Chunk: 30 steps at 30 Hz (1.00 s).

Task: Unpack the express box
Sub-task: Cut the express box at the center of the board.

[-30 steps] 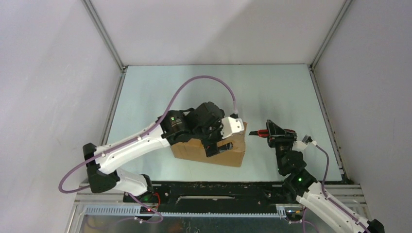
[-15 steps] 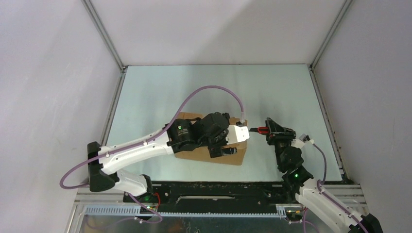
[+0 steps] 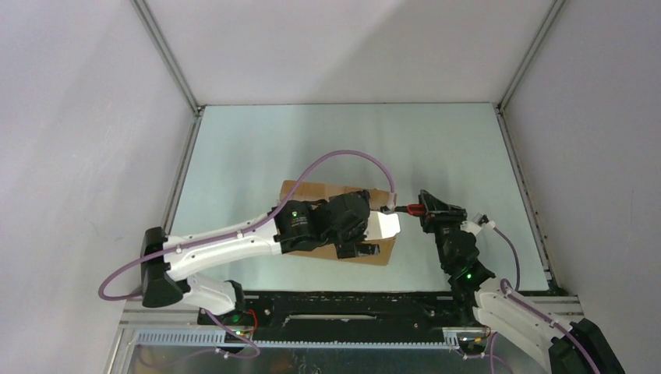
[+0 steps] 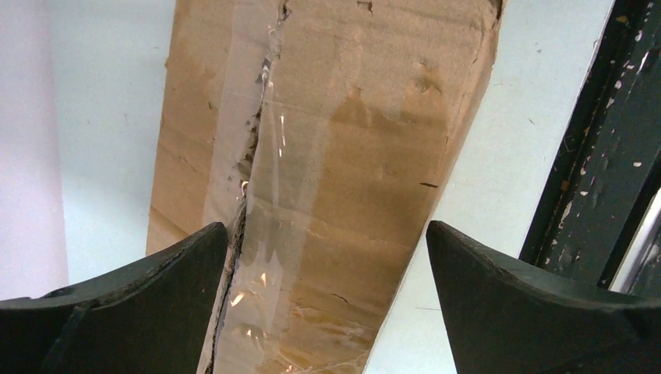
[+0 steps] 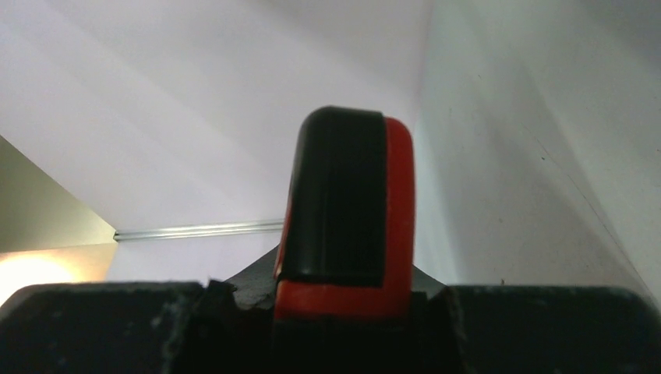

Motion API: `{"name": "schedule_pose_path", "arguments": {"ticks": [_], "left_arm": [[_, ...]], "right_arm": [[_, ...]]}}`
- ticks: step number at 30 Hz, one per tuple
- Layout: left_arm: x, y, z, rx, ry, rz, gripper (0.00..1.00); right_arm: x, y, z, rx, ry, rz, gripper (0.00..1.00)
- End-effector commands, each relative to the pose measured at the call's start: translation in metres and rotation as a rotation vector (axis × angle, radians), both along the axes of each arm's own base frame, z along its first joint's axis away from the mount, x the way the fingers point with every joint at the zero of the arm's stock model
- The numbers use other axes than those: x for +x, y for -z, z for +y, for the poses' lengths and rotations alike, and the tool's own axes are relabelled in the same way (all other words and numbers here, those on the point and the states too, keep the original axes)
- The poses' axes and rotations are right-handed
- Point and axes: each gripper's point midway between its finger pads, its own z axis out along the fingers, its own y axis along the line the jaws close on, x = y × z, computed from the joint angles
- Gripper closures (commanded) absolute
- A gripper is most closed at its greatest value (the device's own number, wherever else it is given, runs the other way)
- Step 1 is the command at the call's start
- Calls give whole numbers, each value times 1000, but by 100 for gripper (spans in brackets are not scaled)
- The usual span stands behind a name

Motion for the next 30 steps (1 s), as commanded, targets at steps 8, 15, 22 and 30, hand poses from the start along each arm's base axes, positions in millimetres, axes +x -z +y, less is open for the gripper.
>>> {"name": "schedule_pose_path", "arguments": {"ticks": [8,15,22,30], "left_arm": [[0,0,2,-16,11,-79,1],[-1,1,2,-12,13,-96,2],[1,1,1,-19,10,-109,2],[5,0,2,-13,5,-135,2]], "right_arm": [[3,-46,5,147,-33,-130,100],[2,-49,12,164,-70,-138,100],[-3,-47,18,210,-108,-133,100],[-11,-47,36,178,-203,-106,100]]}}
